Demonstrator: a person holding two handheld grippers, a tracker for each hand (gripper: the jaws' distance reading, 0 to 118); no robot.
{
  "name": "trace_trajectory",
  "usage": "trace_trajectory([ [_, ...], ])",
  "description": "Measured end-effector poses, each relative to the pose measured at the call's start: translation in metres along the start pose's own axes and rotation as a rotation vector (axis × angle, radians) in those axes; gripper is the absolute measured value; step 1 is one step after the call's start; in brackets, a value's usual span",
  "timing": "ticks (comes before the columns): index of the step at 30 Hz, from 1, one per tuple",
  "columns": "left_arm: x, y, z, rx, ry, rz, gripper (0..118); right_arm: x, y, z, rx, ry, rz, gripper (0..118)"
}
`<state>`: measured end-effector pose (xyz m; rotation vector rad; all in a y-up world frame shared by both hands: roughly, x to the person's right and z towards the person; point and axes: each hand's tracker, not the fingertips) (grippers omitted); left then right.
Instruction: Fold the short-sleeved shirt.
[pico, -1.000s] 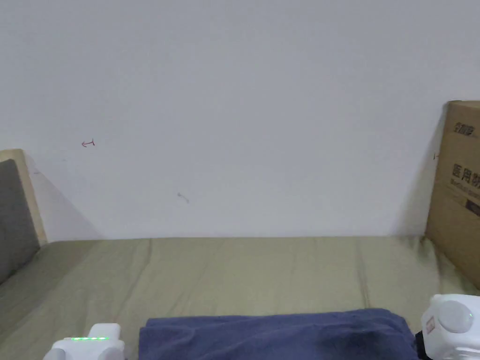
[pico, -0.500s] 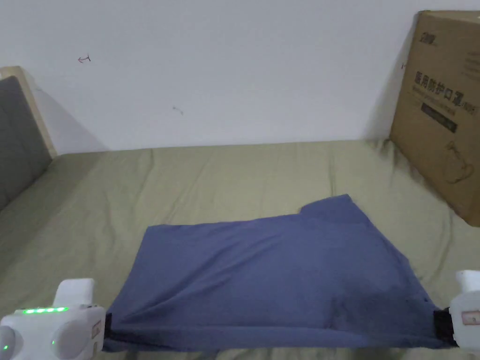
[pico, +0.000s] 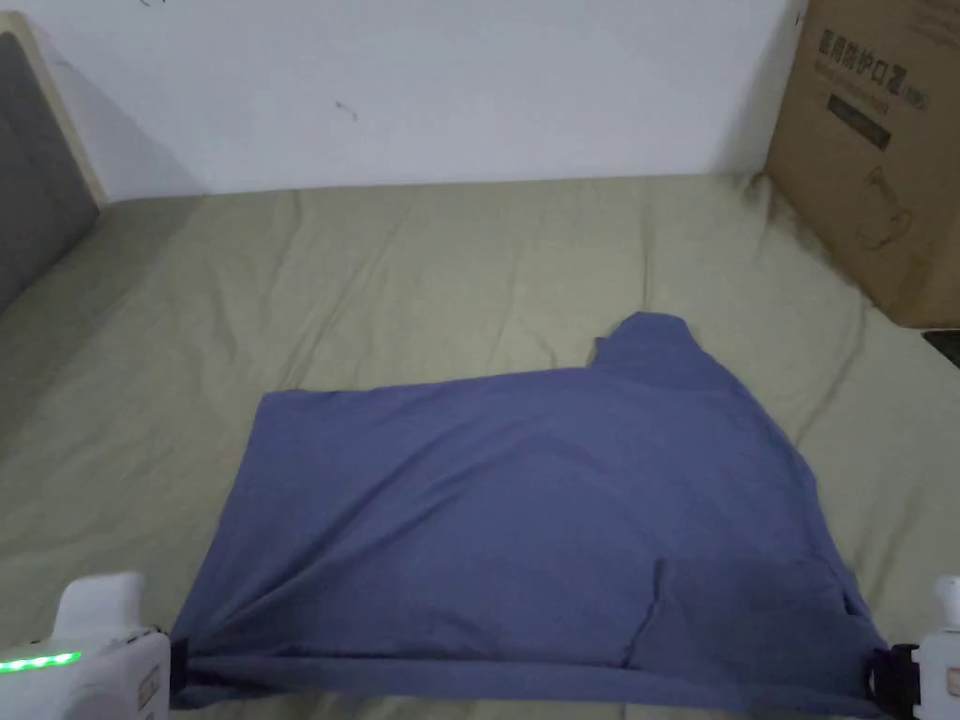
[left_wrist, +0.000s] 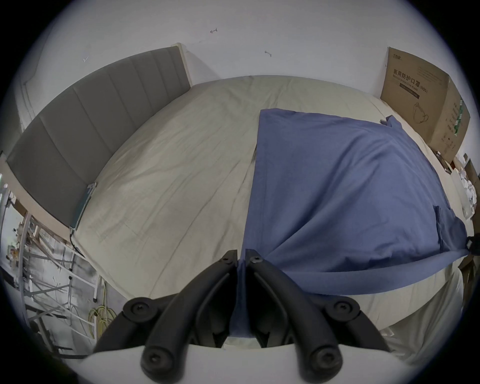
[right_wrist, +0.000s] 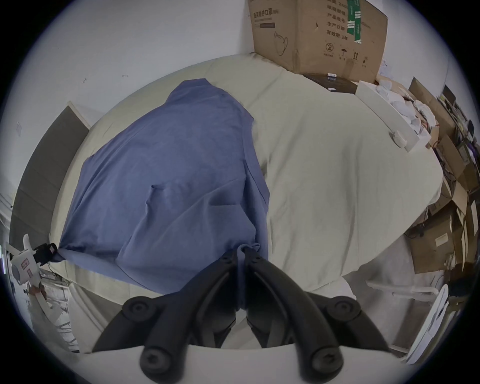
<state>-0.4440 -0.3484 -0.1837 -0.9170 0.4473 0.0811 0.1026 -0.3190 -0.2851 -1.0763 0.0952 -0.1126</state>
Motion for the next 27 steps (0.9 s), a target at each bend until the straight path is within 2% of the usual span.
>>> trace_trajectory([
  [1,0.000,-0.003,0.000,0.017,-0.004,0.010,14,0.000,-0.002,0.001,0.023,0.006,0.002,5],
  [2,0.000,-0.004,-0.001,0.012,0.004,0.004,32,0.003,0.000,0.000,0.031,0.014,0.000,9],
  [3,-0.001,-0.005,-0.003,-0.006,0.019,-0.001,45,0.003,0.001,0.000,0.027,0.018,-0.003,28],
  [5,-0.006,-0.006,-0.005,-0.064,0.017,0.011,75,0.003,-0.001,0.005,0.038,-0.002,-0.012,90],
  [9,-0.013,-0.014,0.029,-0.023,-0.035,0.113,76,0.002,-0.005,0.026,0.094,0.025,0.002,93],
  [11,-0.016,-0.019,0.045,-0.009,-0.057,0.129,75,-0.003,-0.012,0.037,0.123,0.027,0.048,89],
  [12,-0.016,-0.023,0.055,-0.001,-0.057,0.132,71,-0.005,-0.016,0.042,0.144,0.037,0.068,82],
  [13,-0.015,-0.029,0.063,0.010,-0.060,0.141,59,-0.010,-0.025,0.045,0.148,0.032,0.078,62],
  [14,-0.014,-0.034,0.068,0.015,-0.062,0.143,28,-0.013,-0.031,0.047,0.154,0.028,0.080,23],
  [15,-0.013,-0.039,0.071,0.012,-0.062,0.141,5,-0.016,-0.036,0.045,0.157,0.028,0.087,2],
  [17,-0.008,-0.051,0.070,0.000,-0.069,0.128,0,-0.022,-0.047,0.036,0.115,-0.010,0.107,2],
  [18,-0.006,-0.055,0.069,-0.014,-0.061,0.114,0,-0.021,-0.050,0.029,0.077,0.023,0.119,1],
  [20,-0.005,-0.062,0.064,-0.035,-0.033,0.113,0,-0.022,-0.054,0.021,0.043,0.009,0.099,1],
  [24,-0.021,-0.058,0.061,-0.002,-0.066,0.205,0,-0.018,-0.051,0.020,0.045,0.008,0.080,1],
  [25,-0.024,-0.054,0.059,0.025,-0.047,0.194,5,-0.016,-0.049,0.020,0.048,0.007,0.073,1],
  [26,-0.027,-0.049,0.055,0.022,-0.033,0.173,28,-0.016,-0.047,0.021,0.048,0.005,0.069,1],
  [27,-0.029,-0.043,0.050,0.014,-0.032,0.165,43,-0.015,-0.045,0.020,0.046,0.006,0.067,1],
])
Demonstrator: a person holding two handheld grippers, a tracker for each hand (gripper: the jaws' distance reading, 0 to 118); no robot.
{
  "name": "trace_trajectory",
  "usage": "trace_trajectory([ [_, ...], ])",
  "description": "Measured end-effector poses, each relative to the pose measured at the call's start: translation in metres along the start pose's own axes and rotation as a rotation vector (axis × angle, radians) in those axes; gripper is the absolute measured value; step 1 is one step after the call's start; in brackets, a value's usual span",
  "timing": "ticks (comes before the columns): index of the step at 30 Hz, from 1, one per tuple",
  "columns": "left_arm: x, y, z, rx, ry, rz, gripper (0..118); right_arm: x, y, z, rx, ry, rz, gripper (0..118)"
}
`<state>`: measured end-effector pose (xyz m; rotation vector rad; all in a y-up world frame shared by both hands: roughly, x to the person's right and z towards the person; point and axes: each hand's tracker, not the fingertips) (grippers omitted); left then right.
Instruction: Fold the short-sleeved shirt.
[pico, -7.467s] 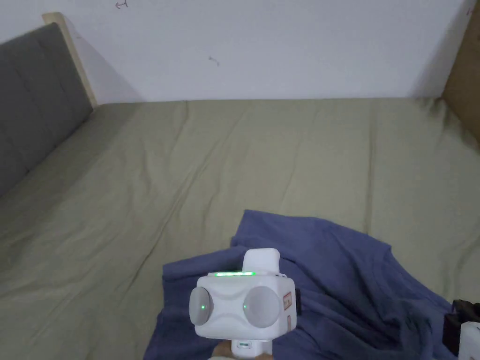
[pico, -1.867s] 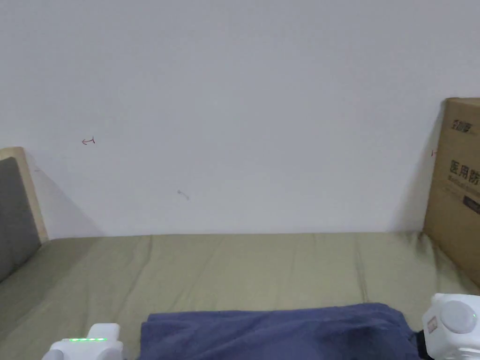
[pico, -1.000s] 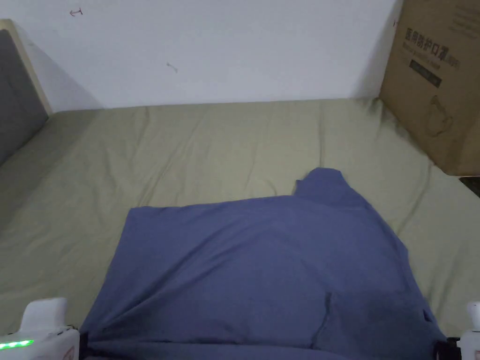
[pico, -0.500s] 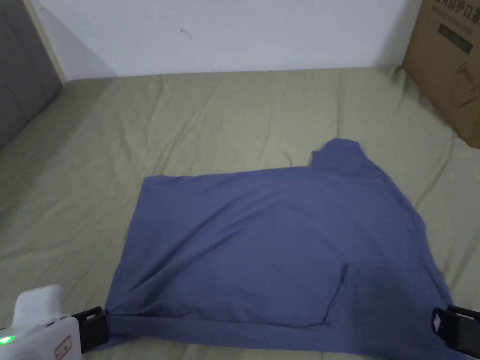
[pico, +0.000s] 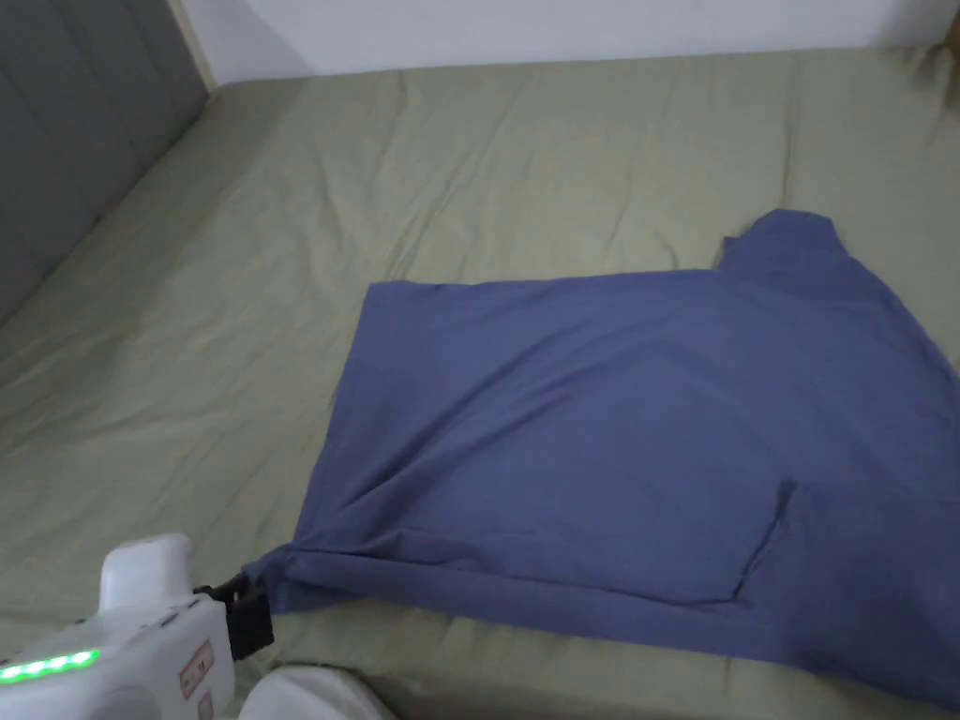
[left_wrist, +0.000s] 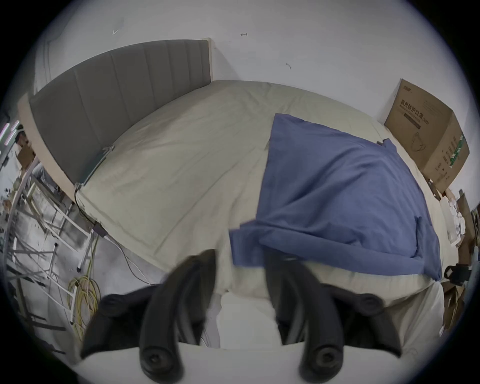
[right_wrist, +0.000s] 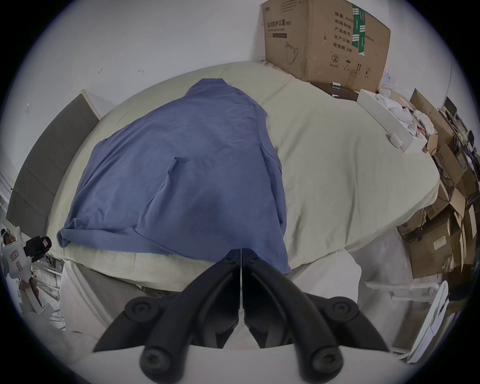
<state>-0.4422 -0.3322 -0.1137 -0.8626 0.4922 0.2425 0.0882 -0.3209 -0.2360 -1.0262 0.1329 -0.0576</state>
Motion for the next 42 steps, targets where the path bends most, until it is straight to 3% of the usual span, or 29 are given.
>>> trace_trajectory([
  [2,-0.004,0.011,-0.016,-0.002,-0.009,0.004,54,0.001,0.002,-0.004,-0.009,-0.001,-0.014,1],
  [8,-0.010,0.017,-0.063,-0.078,-0.116,0.076,55,0.010,-0.001,-0.026,-0.058,-0.003,-0.022,1],
  [9,-0.009,0.015,-0.069,-0.120,-0.132,0.082,45,0.011,-0.001,-0.029,-0.071,-0.002,-0.022,1],
  [11,-0.005,0.008,-0.072,-0.134,-0.118,0.074,6,0.010,-0.001,-0.031,-0.084,-0.011,-0.021,1],
  [19,0.002,0.006,-0.045,-0.087,-0.117,0.058,5,0.003,0.002,-0.020,-0.066,-0.003,-0.028,4],
  [22,0.008,0.010,-0.041,-0.084,-0.101,0.023,5,0.007,0.002,-0.018,-0.039,0.019,-0.049,95],
  [23,0.010,0.010,-0.040,-0.080,-0.092,0.008,5,0.008,0.003,-0.020,-0.041,0.016,-0.051,98],
  [26,0.016,0.012,-0.035,-0.082,-0.086,-0.005,5,0.010,0.006,-0.025,-0.036,0.022,-0.032,98],
  [28,0.016,0.011,-0.035,-0.085,-0.088,-0.003,5,0.011,0.008,-0.036,-0.082,-0.033,0.002,98],
  [29,0.016,0.012,-0.034,-0.092,-0.084,-0.004,5,0.010,0.007,-0.041,-0.096,-0.034,0.021,90],
  [30,0.016,0.011,-0.033,-0.095,-0.082,-0.005,5,0.009,0.006,-0.043,-0.099,-0.037,0.029,70],
  [31,0.017,0.010,-0.033,-0.097,-0.082,-0.005,5,0.008,0.005,-0.045,-0.111,-0.042,0.043,37],
  [32,0.018,0.009,-0.032,-0.101,-0.082,-0.007,5,0.007,0.002,-0.048,-0.115,-0.042,0.044,14],
  [34,0.018,0.010,-0.032,-0.102,-0.081,-0.012,5,0.008,0.000,-0.055,-0.144,-0.036,0.030,5],
  [36,0.019,0.010,-0.031,-0.107,-0.079,-0.010,5,0.013,0.004,-0.050,-0.129,-0.016,-0.041,3],
  [42,0.018,0.019,-0.024,-0.111,-0.069,-0.028,5,0.014,0.014,-0.028,-0.101,-0.022,-0.027,2],
])
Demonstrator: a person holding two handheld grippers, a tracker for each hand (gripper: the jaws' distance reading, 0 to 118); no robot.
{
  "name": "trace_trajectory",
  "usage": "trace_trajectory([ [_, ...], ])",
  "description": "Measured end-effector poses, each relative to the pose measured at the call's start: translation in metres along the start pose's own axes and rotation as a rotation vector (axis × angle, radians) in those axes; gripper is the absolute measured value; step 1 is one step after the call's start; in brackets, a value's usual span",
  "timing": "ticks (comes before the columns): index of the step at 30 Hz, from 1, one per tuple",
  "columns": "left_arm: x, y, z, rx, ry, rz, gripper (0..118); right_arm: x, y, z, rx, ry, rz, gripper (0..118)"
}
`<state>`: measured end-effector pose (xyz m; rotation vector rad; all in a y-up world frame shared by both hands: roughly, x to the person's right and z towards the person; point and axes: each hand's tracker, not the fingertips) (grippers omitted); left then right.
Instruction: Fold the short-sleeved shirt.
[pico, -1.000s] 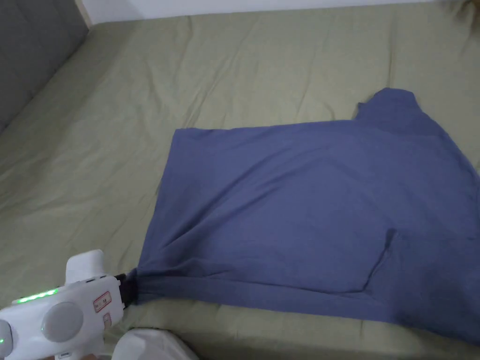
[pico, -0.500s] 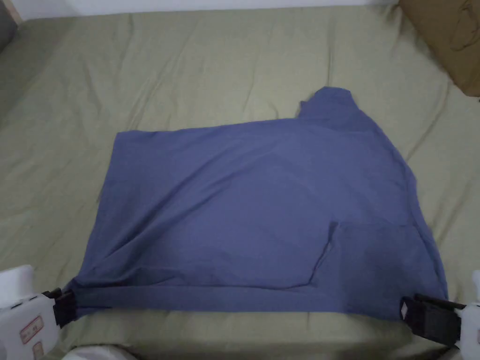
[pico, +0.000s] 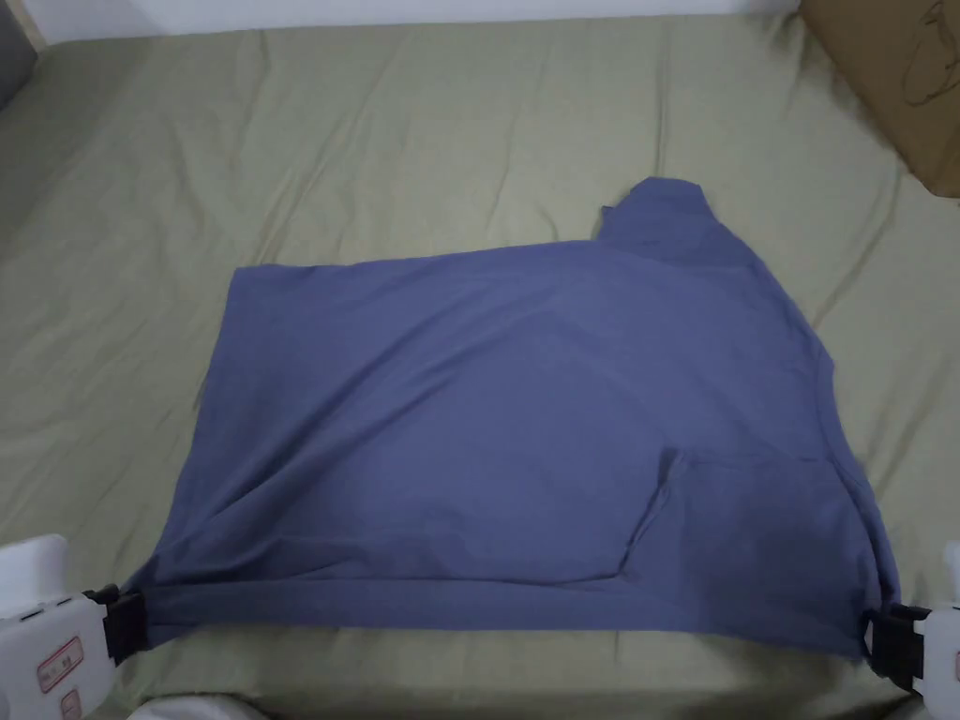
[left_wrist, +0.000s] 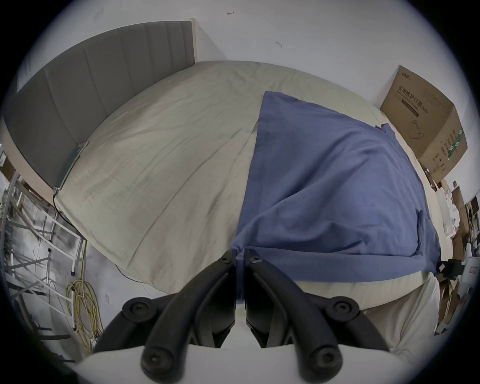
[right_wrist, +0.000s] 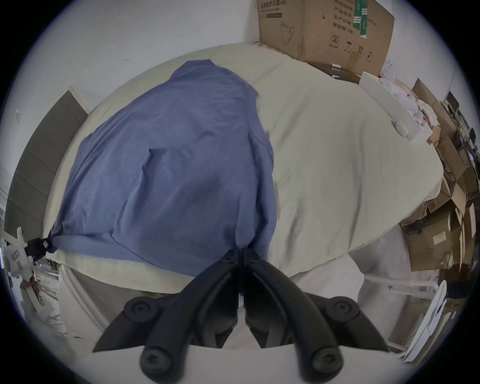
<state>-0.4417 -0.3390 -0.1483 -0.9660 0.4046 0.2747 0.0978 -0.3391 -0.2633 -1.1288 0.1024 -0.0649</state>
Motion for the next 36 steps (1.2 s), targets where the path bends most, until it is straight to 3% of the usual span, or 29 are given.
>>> trace_trajectory([
  [6,-0.008,0.038,0.019,0.031,-0.073,0.047,5,0.007,0.046,0.022,0.083,0.045,-0.069,2],
  [9,-0.007,0.069,0.010,0.055,-0.068,0.022,5,0.005,0.085,0.013,0.144,0.010,-0.044,1],
  [15,0.013,0.121,-0.056,-0.052,-0.026,-0.059,5,0.002,0.155,-0.043,0.110,-0.016,-0.042,1],
  [21,0.017,0.130,-0.100,-0.141,-0.032,-0.018,7,-0.011,0.180,-0.080,0.075,-0.055,-0.006,1],
  [22,0.016,0.130,-0.103,-0.148,-0.030,-0.003,13,-0.012,0.184,-0.083,0.084,-0.079,0.012,1],
  [24,0.015,0.129,-0.101,-0.140,-0.014,0.007,54,-0.009,0.190,-0.088,0.088,-0.073,-0.004,1],
  [25,0.014,0.128,-0.099,-0.133,0.012,0.007,79,-0.007,0.192,-0.088,0.120,-0.034,-0.059,2],
  [26,0.012,0.127,-0.097,-0.127,0.023,0.008,105,-0.006,0.192,-0.087,0.112,0.013,-0.056,22],
  [27,0.009,0.125,-0.091,-0.126,0.022,0.008,111,-0.009,0.190,-0.083,0.106,0.021,-0.028,59],
  [28,0.006,0.123,-0.082,-0.106,0.004,0.013,110,-0.012,0.186,-0.079,0.110,0.017,-0.006,92],
  [33,-0.001,0.099,-0.044,-0.061,-0.025,0.009,109,-0.023,0.153,-0.045,0.171,-0.003,0.085,94],
  [34,0.000,0.090,-0.036,-0.046,-0.035,0.011,105,-0.024,0.143,-0.038,0.179,0.004,0.094,92],
  [35,0.000,0.082,-0.030,-0.044,-0.051,0.012,91,-0.025,0.132,-0.031,0.183,0.003,0.095,77],
  [36,0.001,0.074,-0.025,-0.038,-0.081,0.019,70,-0.025,0.122,-0.027,0.184,0.012,0.101,51],
])
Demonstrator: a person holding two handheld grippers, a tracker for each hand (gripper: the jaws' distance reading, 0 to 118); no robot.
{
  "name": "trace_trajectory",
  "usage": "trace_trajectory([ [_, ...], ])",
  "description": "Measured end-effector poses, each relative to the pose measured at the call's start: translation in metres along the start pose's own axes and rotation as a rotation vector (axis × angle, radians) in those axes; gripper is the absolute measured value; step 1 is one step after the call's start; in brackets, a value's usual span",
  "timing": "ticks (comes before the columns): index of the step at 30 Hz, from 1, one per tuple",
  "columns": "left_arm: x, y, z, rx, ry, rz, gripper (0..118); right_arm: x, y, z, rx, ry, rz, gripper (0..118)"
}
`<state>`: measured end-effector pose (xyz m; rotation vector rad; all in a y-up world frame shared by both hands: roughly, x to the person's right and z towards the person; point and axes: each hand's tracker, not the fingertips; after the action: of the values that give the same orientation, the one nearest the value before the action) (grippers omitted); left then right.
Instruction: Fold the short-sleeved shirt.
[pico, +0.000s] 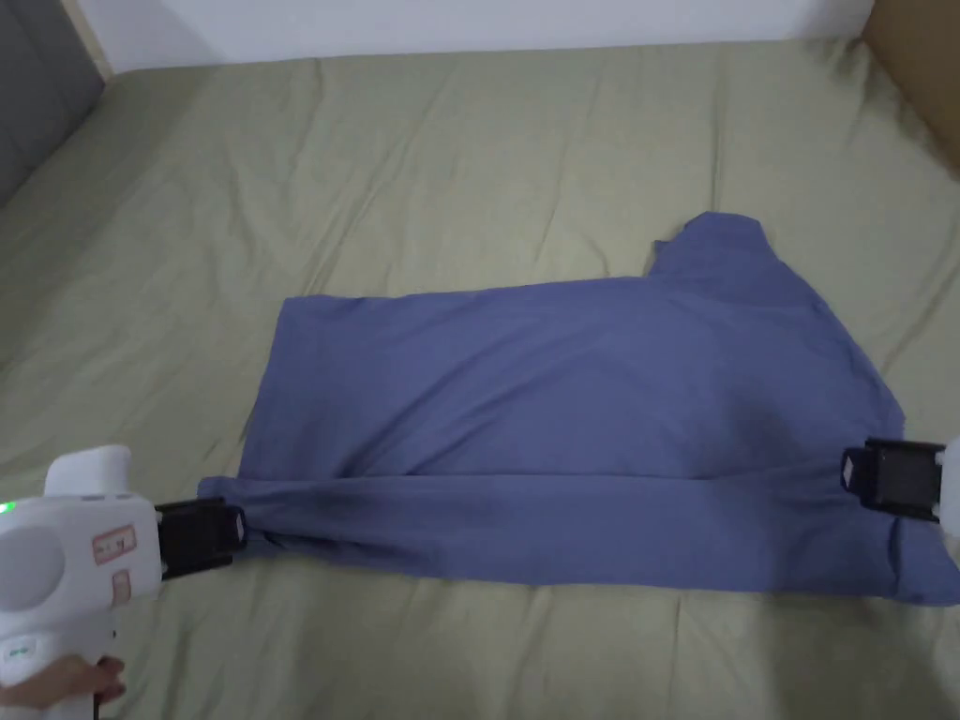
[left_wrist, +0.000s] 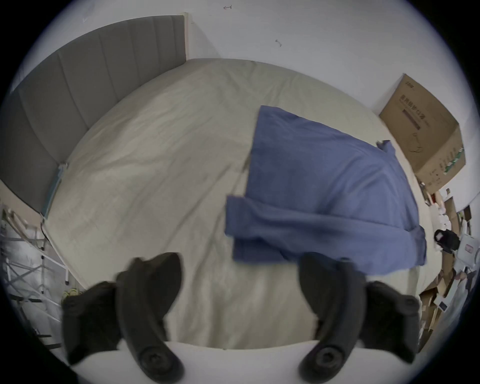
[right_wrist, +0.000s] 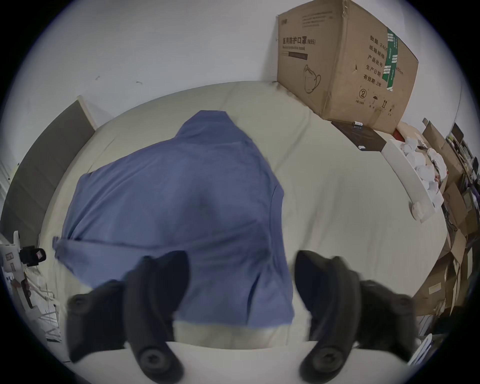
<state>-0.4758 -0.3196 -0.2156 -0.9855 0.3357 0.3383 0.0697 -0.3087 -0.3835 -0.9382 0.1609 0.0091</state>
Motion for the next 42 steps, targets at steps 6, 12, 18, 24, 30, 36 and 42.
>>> trace_trajectory([
  [6,0.015,-0.052,-0.004,-0.065,-0.004,0.024,0,-0.010,-0.056,0.013,-0.061,0.000,-0.020,0],
  [12,0.003,-0.053,-0.013,-0.038,0.013,0.026,0,-0.019,-0.075,0.016,-0.095,0.016,-0.051,0],
  [18,-0.011,-0.009,-0.030,0.029,0.005,0.036,105,-0.023,-0.071,0.017,-0.090,0.023,-0.049,0],
  [24,-0.001,-0.004,-0.074,-0.041,0.056,-0.051,57,-0.023,-0.074,0.012,-0.117,0.023,-0.066,0],
  [30,0.019,-0.013,-0.067,0.010,0.137,-0.167,1,-0.016,-0.081,0.012,-0.146,-0.001,-0.094,0],
  [36,0.011,-0.013,-0.058,0.028,0.102,-0.124,1,-0.001,-0.072,0.011,-0.119,0.010,-0.118,73],
  [42,0.010,-0.013,-0.041,0.047,0.068,-0.133,1,0.022,-0.045,-0.031,-0.113,-0.039,-0.116,95],
])
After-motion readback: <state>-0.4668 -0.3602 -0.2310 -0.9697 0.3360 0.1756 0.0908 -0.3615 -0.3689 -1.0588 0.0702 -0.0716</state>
